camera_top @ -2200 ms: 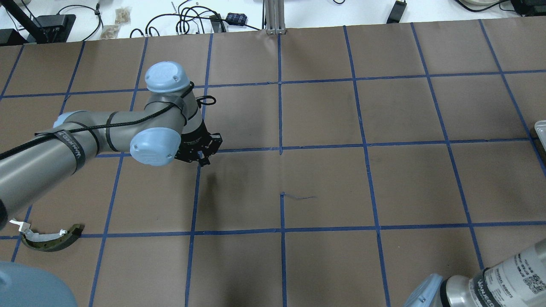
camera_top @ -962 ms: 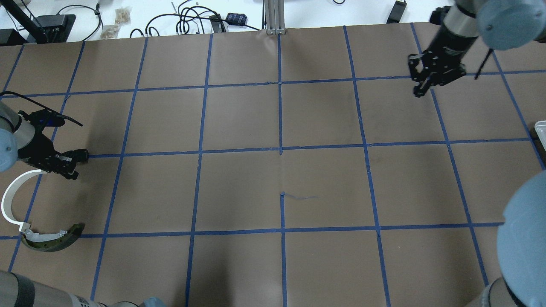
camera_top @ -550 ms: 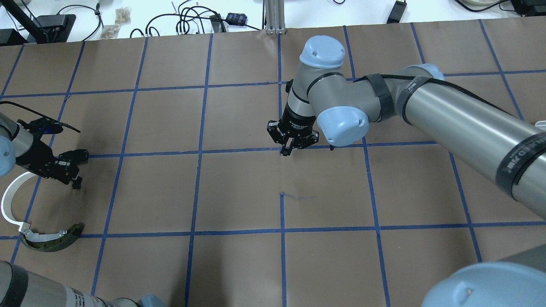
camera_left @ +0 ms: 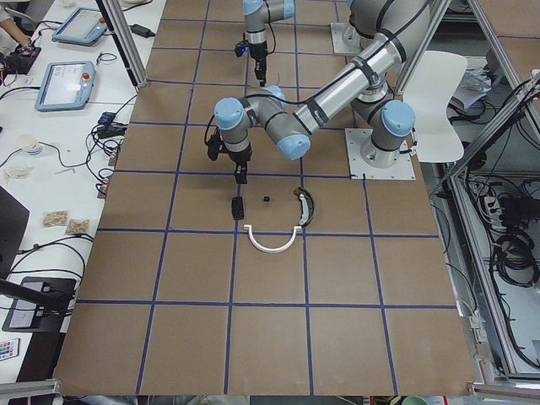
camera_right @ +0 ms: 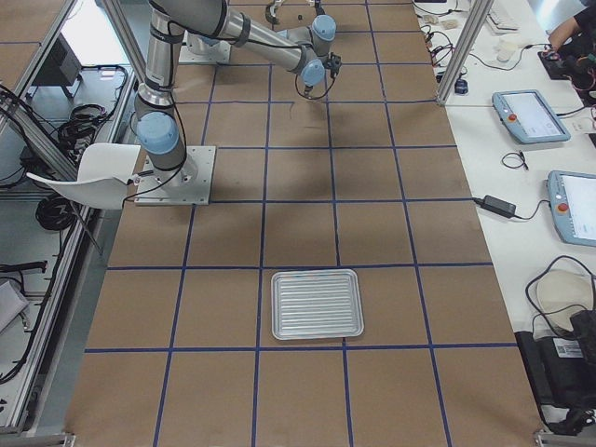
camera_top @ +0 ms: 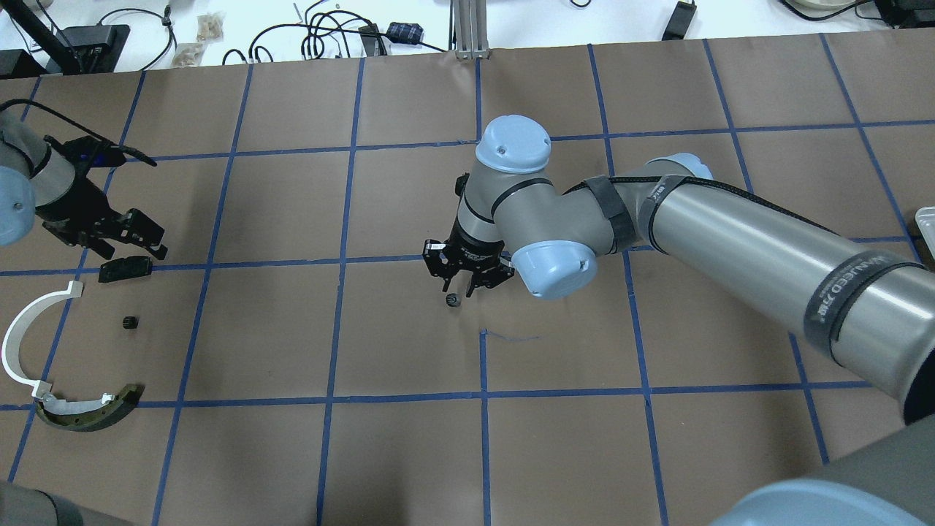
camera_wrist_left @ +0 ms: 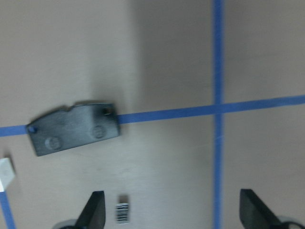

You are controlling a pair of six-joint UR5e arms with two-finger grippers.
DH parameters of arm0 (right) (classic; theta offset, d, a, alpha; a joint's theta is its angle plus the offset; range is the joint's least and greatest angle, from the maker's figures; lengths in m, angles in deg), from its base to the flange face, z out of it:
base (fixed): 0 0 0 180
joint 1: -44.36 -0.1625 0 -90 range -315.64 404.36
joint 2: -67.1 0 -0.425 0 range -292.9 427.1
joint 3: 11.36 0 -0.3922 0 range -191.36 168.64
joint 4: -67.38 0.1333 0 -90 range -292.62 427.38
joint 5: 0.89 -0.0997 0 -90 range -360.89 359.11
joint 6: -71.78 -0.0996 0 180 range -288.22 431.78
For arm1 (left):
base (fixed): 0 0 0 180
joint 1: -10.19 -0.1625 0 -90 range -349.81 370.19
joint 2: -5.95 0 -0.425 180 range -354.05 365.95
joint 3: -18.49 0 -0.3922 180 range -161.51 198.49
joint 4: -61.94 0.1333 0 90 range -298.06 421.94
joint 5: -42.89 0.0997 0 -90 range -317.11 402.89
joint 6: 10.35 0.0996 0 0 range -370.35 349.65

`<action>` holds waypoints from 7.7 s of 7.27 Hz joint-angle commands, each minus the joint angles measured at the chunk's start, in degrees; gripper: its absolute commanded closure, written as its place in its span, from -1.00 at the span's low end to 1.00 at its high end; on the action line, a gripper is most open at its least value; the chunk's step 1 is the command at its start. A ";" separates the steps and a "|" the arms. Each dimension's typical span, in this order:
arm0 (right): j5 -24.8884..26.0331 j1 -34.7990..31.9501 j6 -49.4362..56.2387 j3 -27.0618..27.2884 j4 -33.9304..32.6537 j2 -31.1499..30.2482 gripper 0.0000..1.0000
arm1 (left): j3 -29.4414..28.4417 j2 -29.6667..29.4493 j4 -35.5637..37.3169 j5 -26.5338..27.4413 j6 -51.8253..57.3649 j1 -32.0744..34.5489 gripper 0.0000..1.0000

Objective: Place bearing gear from tray to pile

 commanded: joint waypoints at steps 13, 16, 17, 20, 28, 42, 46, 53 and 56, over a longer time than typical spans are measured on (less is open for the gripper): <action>20.52 27.00 26.79 -15.22 39.05 -21.01 -1.00 | 5.29 -9.69 21.15 -2.60 -53.79 45.69 -0.97; 20.08 22.15 27.14 -15.13 39.04 -21.37 -1.00 | 6.17 -10.56 20.71 -2.25 -53.35 45.61 -0.82; 19.64 22.15 27.40 -15.13 39.05 -21.37 -1.00 | 6.35 -10.30 20.71 -1.46 -53.09 45.61 -0.80; 19.73 22.41 28.11 -15.04 39.57 -22.42 -1.00 | 6.17 -10.74 20.27 -0.57 -52.74 45.34 0.36; 14.45 22.24 28.11 -8.98 40.81 -27.08 -1.00 | 5.98 -1.53 8.23 3.52 -22.19 21.77 1.00; 18.41 22.32 28.64 -10.47 40.01 -27.69 -1.00 | 9.77 -4.68 9.46 9.88 8.70 -3.44 0.40; 18.41 22.32 28.55 -10.47 40.01 -27.70 -1.00 | 3.66 -2.41 3.54 10.42 6.87 0.84 -1.00; 18.41 22.41 28.55 -10.38 39.57 -27.78 -1.00 | -12.64 17.72 -24.29 -1.74 -27.15 28.51 -1.00; 18.50 22.41 28.55 -10.29 39.05 -27.87 -1.00 | -13.42 16.52 -23.50 0.30 -27.42 29.96 -1.00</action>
